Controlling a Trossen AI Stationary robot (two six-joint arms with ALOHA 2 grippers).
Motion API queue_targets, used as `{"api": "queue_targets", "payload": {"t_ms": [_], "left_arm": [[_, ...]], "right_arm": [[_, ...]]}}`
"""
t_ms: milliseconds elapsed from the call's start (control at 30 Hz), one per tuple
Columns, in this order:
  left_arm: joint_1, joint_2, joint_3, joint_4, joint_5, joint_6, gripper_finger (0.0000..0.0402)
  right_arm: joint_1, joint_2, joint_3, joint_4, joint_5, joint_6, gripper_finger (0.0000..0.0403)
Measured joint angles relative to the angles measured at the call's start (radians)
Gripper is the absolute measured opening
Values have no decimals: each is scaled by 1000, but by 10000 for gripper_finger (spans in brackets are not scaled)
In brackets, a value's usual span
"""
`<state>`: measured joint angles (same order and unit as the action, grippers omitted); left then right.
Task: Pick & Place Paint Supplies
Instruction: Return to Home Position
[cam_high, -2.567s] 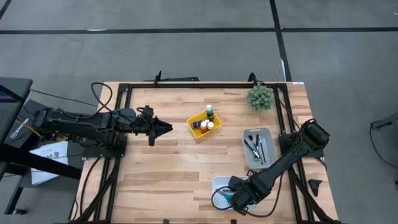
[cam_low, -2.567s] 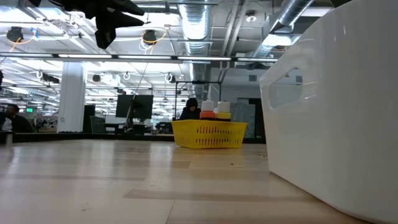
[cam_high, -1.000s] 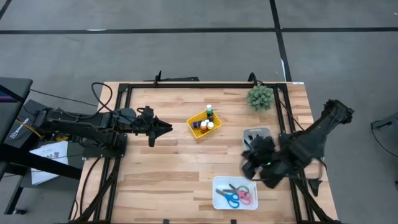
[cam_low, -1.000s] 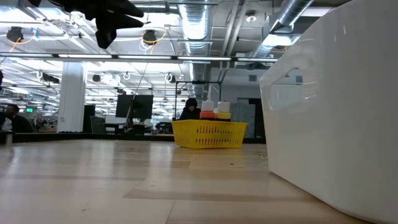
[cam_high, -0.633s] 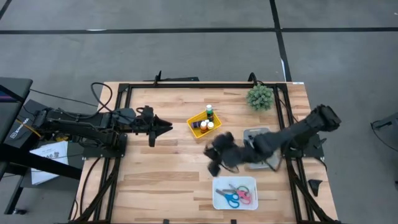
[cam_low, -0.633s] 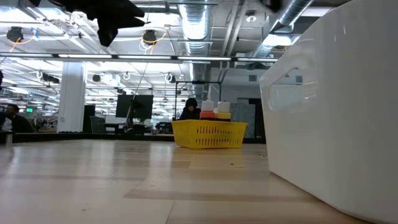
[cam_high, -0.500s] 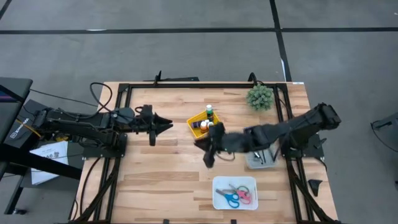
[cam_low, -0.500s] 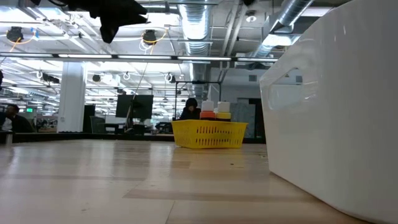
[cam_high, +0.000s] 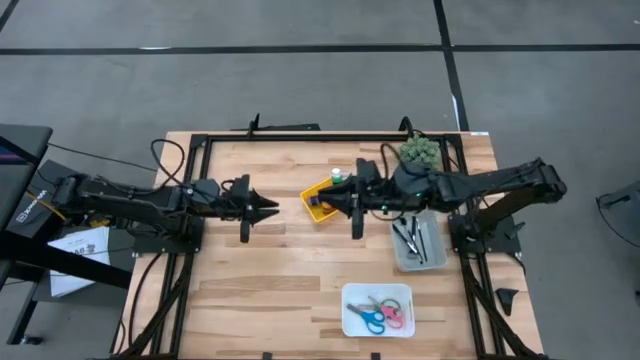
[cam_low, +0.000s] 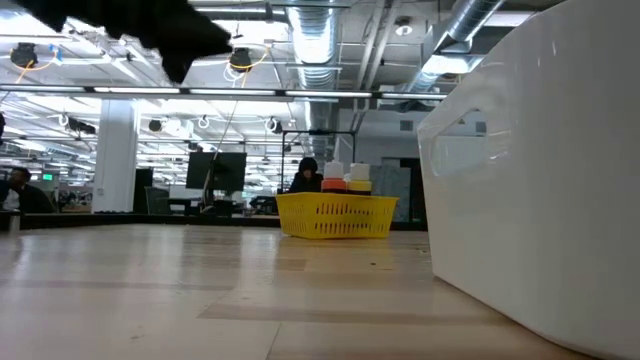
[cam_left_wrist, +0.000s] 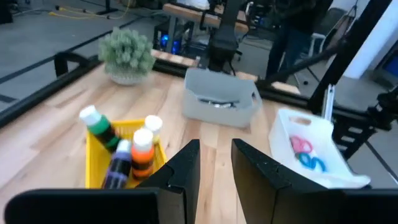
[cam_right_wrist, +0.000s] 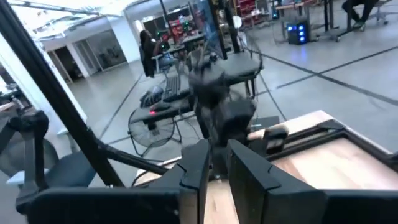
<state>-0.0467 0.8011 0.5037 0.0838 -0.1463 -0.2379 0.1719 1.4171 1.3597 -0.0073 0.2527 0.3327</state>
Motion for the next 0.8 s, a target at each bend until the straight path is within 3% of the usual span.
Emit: {"api": "queue_targets", "payload": {"t_ms": [167,400,500,800], "left_arm": [[-13,0,-175,201,48,-5,80],[-78,-6,-348,456,51,0,22],[-97,-17,-378,535,51,-5,4],[-100,-20,-388,562,106,29,11]], "right_arm": [[-19,-45,-1,-48,12,25,54],[-31,-68,1,-61,81,124,54],[-31,-69,-1,-68,103,163,54],[-70,-77,-1,-78,123,200,54]]}}
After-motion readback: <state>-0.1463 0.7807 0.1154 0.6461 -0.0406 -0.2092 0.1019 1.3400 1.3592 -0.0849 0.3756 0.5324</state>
